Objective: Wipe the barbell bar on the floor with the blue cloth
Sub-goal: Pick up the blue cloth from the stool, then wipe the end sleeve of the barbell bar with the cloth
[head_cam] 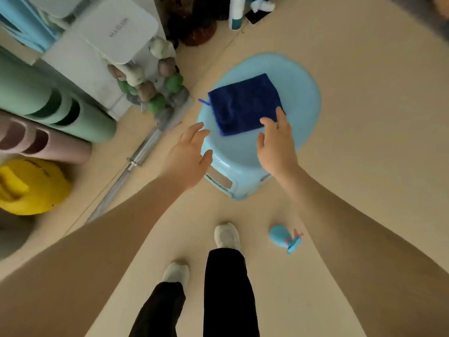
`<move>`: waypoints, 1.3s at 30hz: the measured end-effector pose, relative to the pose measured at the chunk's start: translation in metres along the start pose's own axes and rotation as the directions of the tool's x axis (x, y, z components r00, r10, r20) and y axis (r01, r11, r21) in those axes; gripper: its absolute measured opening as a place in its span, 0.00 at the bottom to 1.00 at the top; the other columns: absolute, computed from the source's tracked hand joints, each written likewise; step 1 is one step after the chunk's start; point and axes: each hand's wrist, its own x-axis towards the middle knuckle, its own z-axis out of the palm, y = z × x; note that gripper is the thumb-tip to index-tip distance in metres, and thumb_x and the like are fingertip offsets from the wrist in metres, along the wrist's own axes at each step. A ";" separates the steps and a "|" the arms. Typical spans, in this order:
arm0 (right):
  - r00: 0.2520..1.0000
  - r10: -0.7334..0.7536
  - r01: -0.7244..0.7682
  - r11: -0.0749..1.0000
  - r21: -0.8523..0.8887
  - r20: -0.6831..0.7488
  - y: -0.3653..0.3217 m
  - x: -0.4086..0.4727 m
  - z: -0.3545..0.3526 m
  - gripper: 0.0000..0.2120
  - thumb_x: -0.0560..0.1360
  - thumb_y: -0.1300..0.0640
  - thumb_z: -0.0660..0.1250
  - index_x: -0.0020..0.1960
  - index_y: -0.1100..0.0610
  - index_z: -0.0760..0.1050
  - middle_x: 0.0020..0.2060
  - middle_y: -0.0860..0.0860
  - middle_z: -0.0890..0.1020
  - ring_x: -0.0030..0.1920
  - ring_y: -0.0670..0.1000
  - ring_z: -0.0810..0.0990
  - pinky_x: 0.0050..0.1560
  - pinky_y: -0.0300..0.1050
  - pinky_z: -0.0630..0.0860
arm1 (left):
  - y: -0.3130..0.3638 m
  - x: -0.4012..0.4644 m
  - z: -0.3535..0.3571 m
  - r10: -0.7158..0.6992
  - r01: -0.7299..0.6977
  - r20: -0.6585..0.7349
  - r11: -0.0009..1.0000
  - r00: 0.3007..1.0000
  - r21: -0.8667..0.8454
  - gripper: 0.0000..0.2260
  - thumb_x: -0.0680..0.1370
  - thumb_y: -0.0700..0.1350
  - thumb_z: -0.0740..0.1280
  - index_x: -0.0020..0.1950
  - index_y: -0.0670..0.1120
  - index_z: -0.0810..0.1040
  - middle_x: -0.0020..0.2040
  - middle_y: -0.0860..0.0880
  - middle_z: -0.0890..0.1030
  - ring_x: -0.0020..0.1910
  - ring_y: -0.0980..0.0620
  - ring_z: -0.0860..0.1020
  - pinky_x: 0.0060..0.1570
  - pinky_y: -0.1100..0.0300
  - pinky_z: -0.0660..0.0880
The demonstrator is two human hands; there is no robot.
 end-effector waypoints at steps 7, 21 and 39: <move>0.960 0.277 -0.275 0.922 0.273 0.033 0.016 0.076 0.017 0.28 0.78 0.52 0.59 0.73 0.63 0.56 0.69 0.59 0.69 0.68 0.59 0.69 0.67 0.55 0.66 | 0.003 0.027 0.020 -0.111 0.095 -0.136 0.988 0.985 -0.120 0.19 0.79 0.41 0.62 0.70 0.40 0.67 0.73 0.46 0.63 0.66 0.43 0.70 0.67 0.56 0.64; 0.969 -0.103 -0.003 0.905 0.425 0.226 -0.082 0.040 0.027 0.11 0.65 0.52 0.57 0.38 0.60 0.67 0.37 0.54 0.72 0.41 0.54 0.72 0.42 0.50 0.68 | -0.046 -0.017 -0.015 -0.241 0.182 -0.222 0.949 0.945 -0.256 0.22 0.79 0.38 0.60 0.73 0.42 0.63 0.72 0.44 0.65 0.69 0.45 0.67 0.65 0.59 0.63; 0.222 -0.452 0.496 0.815 0.300 0.864 -0.407 -0.215 0.208 0.11 0.76 0.52 0.62 0.44 0.55 0.81 0.40 0.50 0.83 0.37 0.43 0.80 0.39 0.39 0.76 | -0.308 -0.349 -0.106 -0.426 0.403 -0.036 0.878 0.904 -0.258 0.25 0.65 0.56 0.62 0.54 0.41 0.77 0.58 0.45 0.75 0.62 0.44 0.71 0.61 0.52 0.68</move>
